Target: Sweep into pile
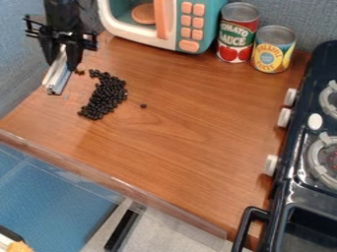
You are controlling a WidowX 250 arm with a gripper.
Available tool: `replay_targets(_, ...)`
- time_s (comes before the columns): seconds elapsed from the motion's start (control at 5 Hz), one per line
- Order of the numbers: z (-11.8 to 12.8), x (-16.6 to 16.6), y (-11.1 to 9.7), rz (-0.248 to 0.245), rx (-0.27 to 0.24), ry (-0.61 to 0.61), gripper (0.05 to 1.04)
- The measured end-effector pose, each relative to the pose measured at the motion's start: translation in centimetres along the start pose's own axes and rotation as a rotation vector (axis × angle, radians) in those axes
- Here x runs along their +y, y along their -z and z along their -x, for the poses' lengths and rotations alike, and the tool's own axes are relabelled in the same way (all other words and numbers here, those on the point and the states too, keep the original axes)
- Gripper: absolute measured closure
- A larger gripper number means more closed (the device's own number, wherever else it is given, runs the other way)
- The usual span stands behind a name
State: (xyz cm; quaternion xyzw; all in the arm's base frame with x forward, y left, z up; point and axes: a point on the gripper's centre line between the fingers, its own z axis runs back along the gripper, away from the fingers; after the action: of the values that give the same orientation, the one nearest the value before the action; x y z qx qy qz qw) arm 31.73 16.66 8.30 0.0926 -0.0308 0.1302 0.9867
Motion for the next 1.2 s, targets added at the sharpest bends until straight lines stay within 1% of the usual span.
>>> replay_targets(0.2,-0.4,0.8,-0.1,-0.061,-0.015,-0.003,0.665)
replay_targets(0.4,-1.5,1.0,1.8,-0.117,0.01,0.013,0.665)
replay_targets(0.6,-2.6,1.6,2.6,-0.172,0.028,0.017,0.665)
replay_targets(0.8,-2.8,1.7,4.1,-0.191,0.07,0.024,0.666)
replay_targets(1.0,-3.3,2.2,4.2,-0.229,0.06,0.013,0.665)
replay_targets(1.2,-3.2,2.6,5.5,-0.275,0.082,0.003,0.666)
